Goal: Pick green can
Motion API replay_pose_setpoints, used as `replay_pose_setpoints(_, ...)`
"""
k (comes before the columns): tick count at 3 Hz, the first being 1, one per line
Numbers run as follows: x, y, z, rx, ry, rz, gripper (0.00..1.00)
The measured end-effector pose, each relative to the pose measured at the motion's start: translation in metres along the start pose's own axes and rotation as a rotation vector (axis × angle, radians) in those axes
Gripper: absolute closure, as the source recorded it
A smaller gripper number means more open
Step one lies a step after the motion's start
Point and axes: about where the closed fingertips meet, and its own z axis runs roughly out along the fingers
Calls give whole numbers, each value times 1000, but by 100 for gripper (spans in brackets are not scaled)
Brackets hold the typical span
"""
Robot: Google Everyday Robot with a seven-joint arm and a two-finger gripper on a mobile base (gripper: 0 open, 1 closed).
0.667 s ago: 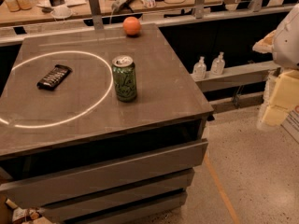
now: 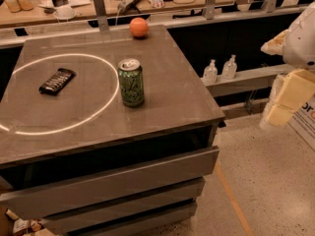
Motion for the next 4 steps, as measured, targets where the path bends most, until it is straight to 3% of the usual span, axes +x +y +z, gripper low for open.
replay_pose_setpoints(1,-38,-31,25,-18,-243,72,0)
replay_pose_setpoints(2,-95,-56,41,-56,-485,69,0)
replay_pose_setpoints(3,-155,-72,63,-140,-705,45,0)
replay_pose_setpoints(4,-156,-71,71,-149,-701,42,0)
